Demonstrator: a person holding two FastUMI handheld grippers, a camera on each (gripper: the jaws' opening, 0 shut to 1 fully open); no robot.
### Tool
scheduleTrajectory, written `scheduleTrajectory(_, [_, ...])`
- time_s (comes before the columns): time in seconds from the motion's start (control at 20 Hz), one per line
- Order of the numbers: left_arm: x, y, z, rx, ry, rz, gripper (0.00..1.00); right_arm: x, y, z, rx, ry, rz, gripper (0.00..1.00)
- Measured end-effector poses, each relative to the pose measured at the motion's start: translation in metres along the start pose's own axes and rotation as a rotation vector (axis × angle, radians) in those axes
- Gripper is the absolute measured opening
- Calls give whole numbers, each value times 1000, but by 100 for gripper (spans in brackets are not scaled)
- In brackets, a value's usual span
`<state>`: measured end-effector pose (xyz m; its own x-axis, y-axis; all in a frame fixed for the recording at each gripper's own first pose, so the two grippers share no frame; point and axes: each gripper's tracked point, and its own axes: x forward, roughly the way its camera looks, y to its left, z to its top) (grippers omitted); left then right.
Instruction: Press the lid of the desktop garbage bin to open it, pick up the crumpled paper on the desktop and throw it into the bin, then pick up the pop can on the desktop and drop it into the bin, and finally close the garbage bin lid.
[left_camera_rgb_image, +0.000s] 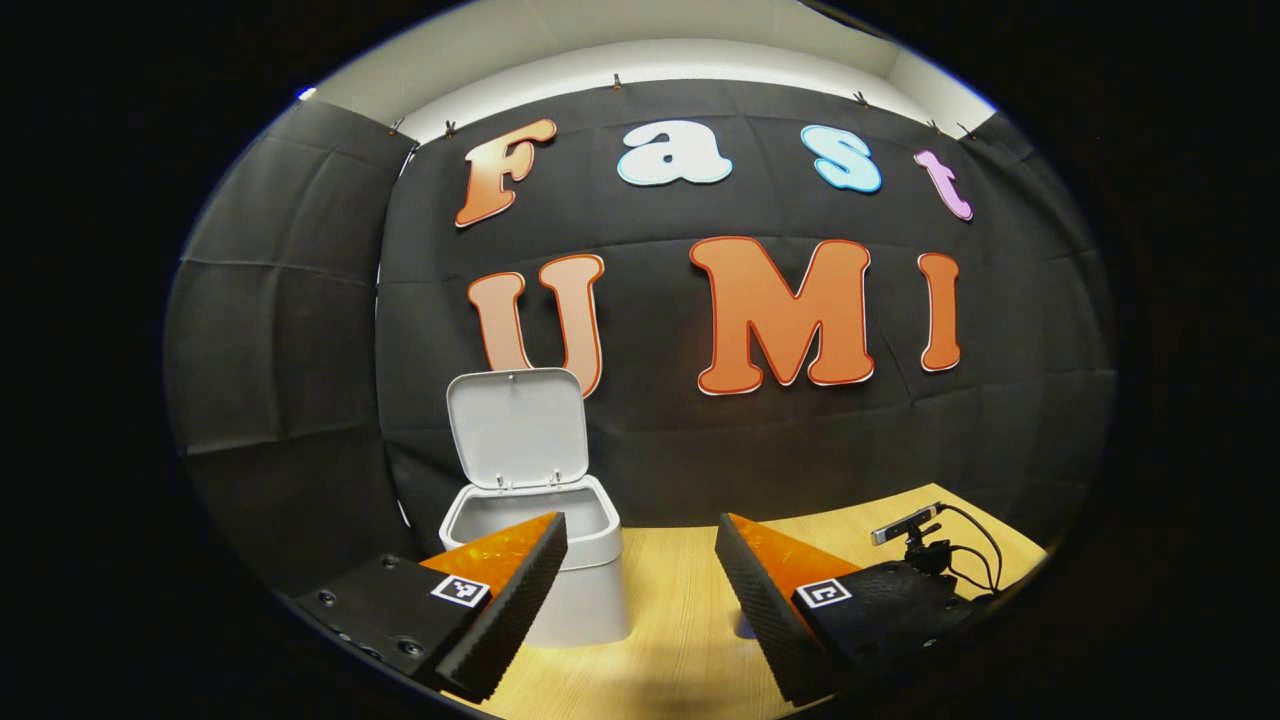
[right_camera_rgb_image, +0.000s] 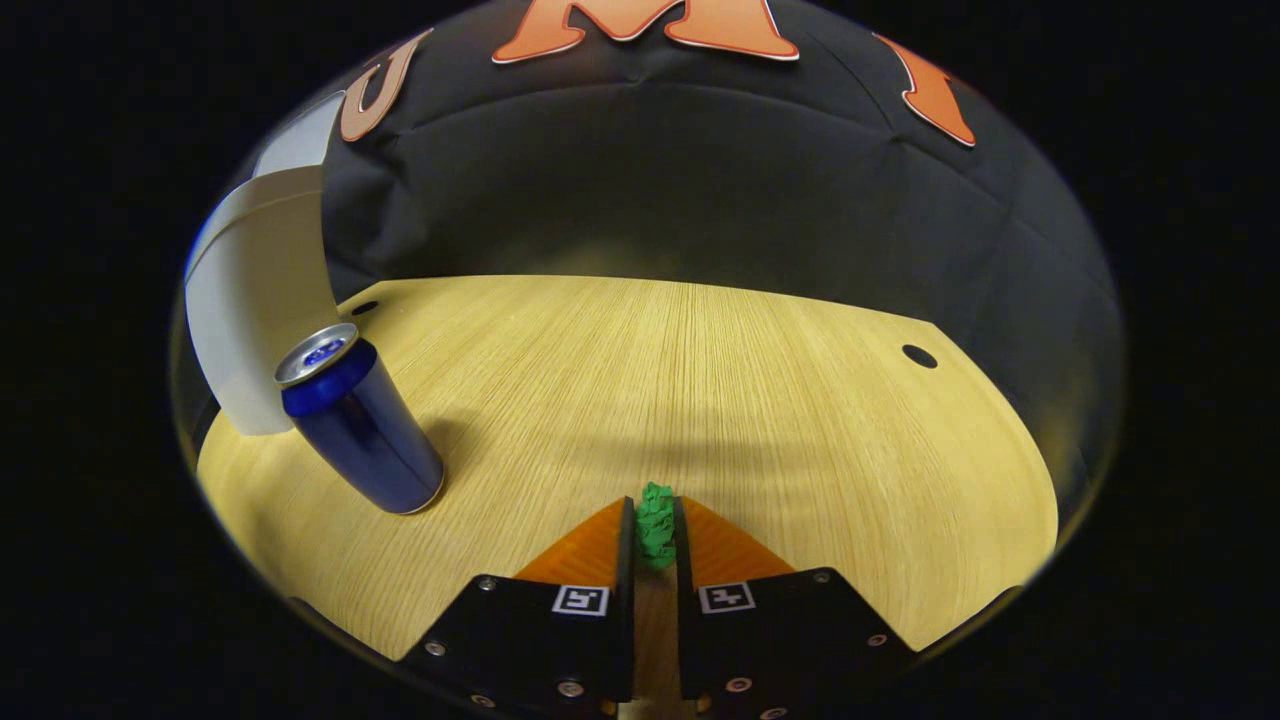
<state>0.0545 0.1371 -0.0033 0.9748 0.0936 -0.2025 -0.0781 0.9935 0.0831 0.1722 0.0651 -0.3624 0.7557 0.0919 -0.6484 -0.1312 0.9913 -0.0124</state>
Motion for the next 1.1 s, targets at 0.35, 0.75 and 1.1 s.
scheduleTrajectory(0.35, [-14,-2,3,-50,-26,-17,96,-69,-1,58,31,-135,16,14])
scheduleTrajectory(0.75, [-28,13,5,-125,-62,13,95,-178,-3,116,62,-260,24,14])
scheduleTrajectory(1.1, [-36,33,2,-160,-74,54,96,-247,1,175,40,-395,20,13])
